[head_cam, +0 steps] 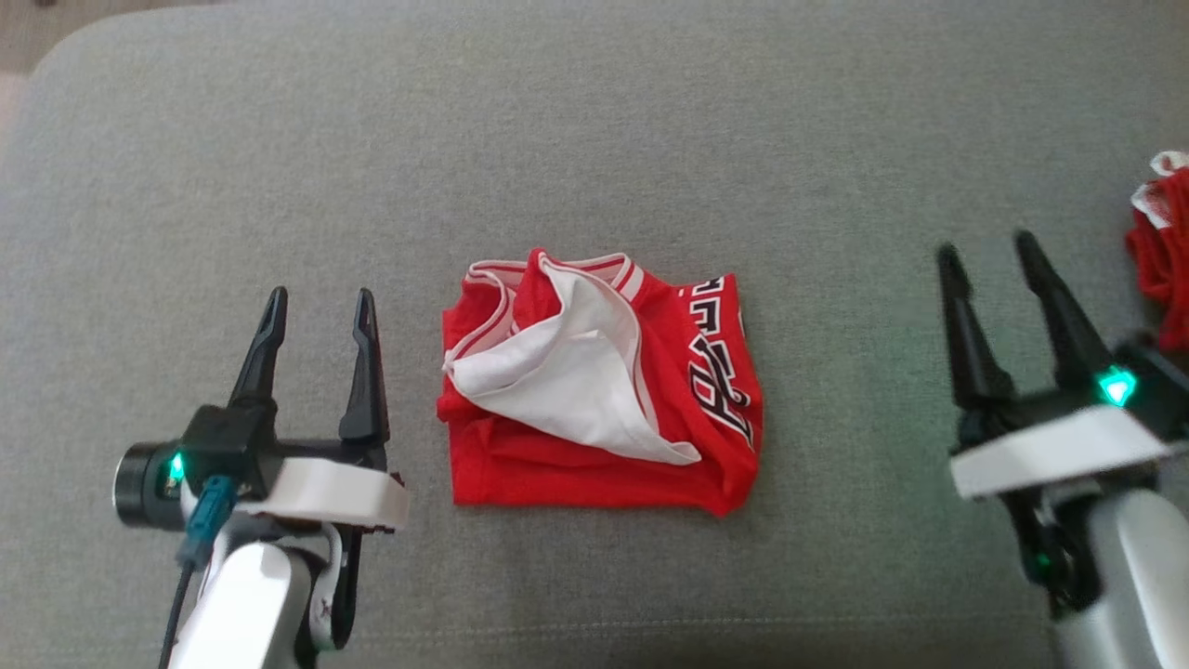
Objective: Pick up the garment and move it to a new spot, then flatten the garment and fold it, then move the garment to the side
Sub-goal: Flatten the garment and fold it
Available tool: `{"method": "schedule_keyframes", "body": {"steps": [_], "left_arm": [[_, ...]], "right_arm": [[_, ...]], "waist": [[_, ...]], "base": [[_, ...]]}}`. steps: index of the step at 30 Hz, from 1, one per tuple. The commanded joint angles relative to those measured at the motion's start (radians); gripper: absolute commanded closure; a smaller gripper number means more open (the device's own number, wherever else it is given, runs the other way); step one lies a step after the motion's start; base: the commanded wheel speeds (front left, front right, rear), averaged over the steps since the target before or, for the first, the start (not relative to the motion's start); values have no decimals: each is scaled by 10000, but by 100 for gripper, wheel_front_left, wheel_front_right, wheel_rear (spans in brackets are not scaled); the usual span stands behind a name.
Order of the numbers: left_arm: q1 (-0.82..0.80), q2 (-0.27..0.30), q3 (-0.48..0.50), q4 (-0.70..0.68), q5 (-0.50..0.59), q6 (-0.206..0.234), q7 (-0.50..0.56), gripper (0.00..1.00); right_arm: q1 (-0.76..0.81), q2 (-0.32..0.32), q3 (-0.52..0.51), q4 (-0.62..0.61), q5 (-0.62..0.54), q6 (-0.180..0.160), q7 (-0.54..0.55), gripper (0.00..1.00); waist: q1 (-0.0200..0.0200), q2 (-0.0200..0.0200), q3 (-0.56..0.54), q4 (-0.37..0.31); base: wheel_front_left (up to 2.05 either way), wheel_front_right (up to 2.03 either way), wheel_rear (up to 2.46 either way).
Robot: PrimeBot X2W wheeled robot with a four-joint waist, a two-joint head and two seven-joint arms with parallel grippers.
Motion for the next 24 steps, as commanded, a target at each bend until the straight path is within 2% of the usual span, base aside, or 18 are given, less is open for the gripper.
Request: {"method": "schedule_keyframes", "body": {"steps": [1, 6, 12, 24], "left_arm": [[-86, 250, 401, -239, 39, 66, -122, 0], [86, 323, 366, -277, 35, 125, -17, 0], [182, 414, 355, -322, -3, 152, 80, 0], [175, 480, 300, -377, -10, 265, 181, 0]], "right_arm": [[134, 6, -55, -596, -183, 65, 69, 0], [965, 237, -634, -1391, -517, 65, 419, 0], [1525, 530, -869, -2090, -754, 65, 758, 0], [1613, 592, -876, -2403, -843, 65, 1033, 0]], "waist": [[0, -1, -62, -67], [0, -1, -216, -212], [0, -1, -271, -302], [0, -1, -211, -299]], "base": [[0, 0, 0], [0, 0, 0], [0, 0, 0], [0, 0, 0]]}}
